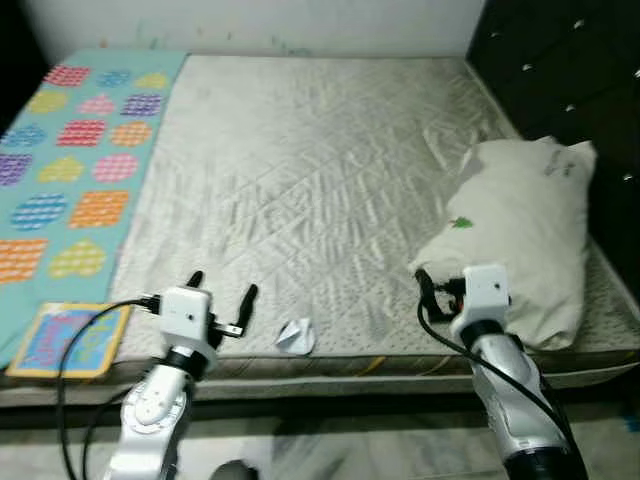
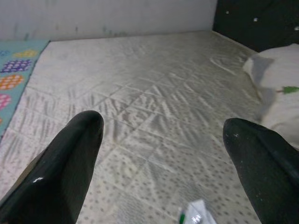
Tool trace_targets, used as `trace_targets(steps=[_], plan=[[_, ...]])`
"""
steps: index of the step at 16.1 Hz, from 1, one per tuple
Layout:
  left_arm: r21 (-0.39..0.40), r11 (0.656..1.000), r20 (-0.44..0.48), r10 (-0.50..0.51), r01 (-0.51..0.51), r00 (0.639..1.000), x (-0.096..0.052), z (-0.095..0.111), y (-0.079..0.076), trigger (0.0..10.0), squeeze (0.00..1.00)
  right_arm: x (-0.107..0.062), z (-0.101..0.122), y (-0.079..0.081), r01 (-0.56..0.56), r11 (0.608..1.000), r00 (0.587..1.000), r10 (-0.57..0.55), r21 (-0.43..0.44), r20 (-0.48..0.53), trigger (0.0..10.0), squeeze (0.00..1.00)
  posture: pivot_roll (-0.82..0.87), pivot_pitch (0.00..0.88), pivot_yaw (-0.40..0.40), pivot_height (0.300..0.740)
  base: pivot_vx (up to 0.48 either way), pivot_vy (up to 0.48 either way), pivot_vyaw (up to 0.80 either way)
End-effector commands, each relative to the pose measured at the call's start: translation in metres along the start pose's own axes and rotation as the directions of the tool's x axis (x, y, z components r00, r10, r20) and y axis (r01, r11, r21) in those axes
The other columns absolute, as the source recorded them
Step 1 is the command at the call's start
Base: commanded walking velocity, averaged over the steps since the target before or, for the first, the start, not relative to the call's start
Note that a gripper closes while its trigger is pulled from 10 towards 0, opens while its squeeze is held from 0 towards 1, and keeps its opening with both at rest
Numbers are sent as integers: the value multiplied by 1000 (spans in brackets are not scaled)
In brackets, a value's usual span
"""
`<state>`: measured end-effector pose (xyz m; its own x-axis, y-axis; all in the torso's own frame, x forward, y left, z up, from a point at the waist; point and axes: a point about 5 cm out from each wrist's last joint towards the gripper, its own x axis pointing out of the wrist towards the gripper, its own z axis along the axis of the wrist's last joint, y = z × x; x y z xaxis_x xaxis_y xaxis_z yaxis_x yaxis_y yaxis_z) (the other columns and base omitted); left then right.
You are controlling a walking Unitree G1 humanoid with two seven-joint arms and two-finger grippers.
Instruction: Clean up the room
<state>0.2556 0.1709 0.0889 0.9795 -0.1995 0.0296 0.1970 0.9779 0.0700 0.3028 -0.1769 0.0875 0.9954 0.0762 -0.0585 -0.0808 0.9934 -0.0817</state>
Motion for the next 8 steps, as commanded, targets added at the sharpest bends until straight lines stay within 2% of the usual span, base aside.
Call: trace_targets(steps=[1, 8], plan=[[17, 999, -30, 35, -35, 999, -3, -3, 7, 10000, 0, 2, 1, 10, -33, 999, 999, 33, 14, 4, 10000, 0, 78, 190, -67, 740, 0, 0, 0], [-5, 999, -43, 50, -50, 998, -3, -5, 8, 10000, 0, 1, 1, 10, -38, 999, 999, 38, 23, 0, 10000, 0, 79, 197, -67, 740, 0, 0, 0]])
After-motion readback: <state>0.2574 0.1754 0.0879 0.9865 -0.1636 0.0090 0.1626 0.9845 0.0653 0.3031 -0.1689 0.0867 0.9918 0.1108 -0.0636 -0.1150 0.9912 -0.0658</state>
